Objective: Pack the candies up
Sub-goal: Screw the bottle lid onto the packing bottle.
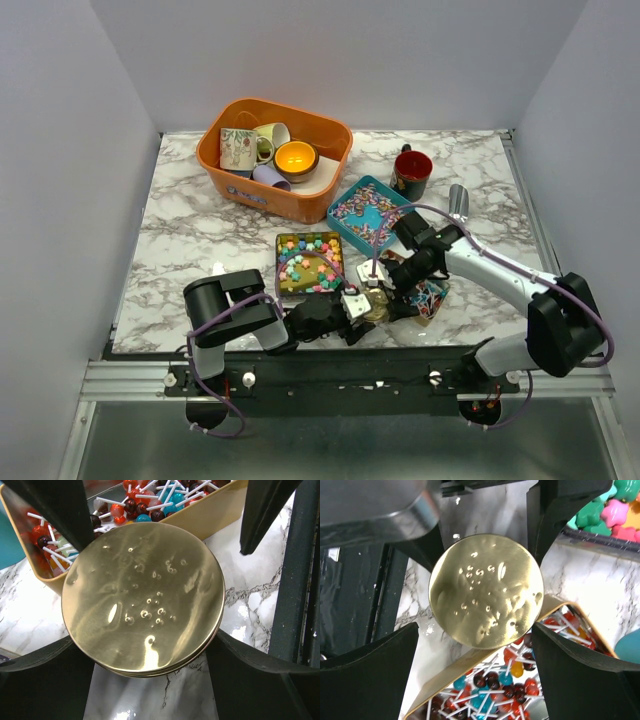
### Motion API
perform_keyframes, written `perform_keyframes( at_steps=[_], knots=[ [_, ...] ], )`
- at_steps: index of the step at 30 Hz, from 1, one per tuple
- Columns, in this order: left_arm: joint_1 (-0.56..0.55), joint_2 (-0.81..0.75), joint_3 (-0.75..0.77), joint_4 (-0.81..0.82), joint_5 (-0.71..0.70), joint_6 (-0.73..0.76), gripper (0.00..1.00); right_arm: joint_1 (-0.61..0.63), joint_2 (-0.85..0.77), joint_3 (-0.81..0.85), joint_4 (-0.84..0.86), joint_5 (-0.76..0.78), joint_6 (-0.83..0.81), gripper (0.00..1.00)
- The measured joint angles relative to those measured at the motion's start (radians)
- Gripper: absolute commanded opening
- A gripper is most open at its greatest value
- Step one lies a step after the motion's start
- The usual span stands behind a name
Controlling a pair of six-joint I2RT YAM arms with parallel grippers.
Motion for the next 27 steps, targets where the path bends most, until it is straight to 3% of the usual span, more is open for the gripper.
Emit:
perform_keyframes(
  at_steps=[27],
  knots=[
    [-0.003,0.005,0.002,0.001,0.002,-0.010,0.00,-0.011,-0.154,-0.102,-0.051,0.029,0.185,0.99]
  ],
)
